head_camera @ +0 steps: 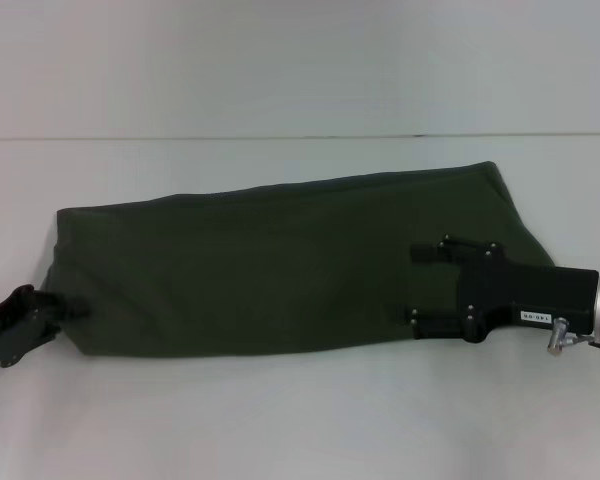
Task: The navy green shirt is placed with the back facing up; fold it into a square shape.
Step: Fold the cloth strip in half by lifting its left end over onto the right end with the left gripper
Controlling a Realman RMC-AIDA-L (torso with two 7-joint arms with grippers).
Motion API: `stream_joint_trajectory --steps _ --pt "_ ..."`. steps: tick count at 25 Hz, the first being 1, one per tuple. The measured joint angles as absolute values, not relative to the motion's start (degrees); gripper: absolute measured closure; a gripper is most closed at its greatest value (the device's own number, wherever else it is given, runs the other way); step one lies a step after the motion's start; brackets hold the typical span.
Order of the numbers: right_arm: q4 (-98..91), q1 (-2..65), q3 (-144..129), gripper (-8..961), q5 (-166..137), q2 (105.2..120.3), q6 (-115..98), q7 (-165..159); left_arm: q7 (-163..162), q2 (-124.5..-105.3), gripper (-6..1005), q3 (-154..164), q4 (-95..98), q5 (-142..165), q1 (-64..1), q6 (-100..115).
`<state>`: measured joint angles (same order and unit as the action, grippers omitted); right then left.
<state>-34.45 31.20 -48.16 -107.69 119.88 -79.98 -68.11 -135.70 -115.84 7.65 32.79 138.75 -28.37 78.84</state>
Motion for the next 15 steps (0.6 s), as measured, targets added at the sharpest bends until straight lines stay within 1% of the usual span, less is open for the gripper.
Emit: stream_joint_trajectory --steps 2,8,15 --pt "-34.37 31.19 -48.16 25 -107.3 119.88 -80.02 -68.11 -135.52 -115.82 831 7.66 32.8 138.63 -28.37 78.8" --pt "-34.51 30.57 -48.1 25 -105.89 119.8 -81.2 -68.11 -134.3 -114.87 938 7.32 33.53 138.38 -28.44 78.25" --pt "-34.74 28.84 -45.86 25 -104.38 119.65 -82.04 -68.11 -134.8 -112.7 940 6.1 38.47 138.8 -27.84 78.13"
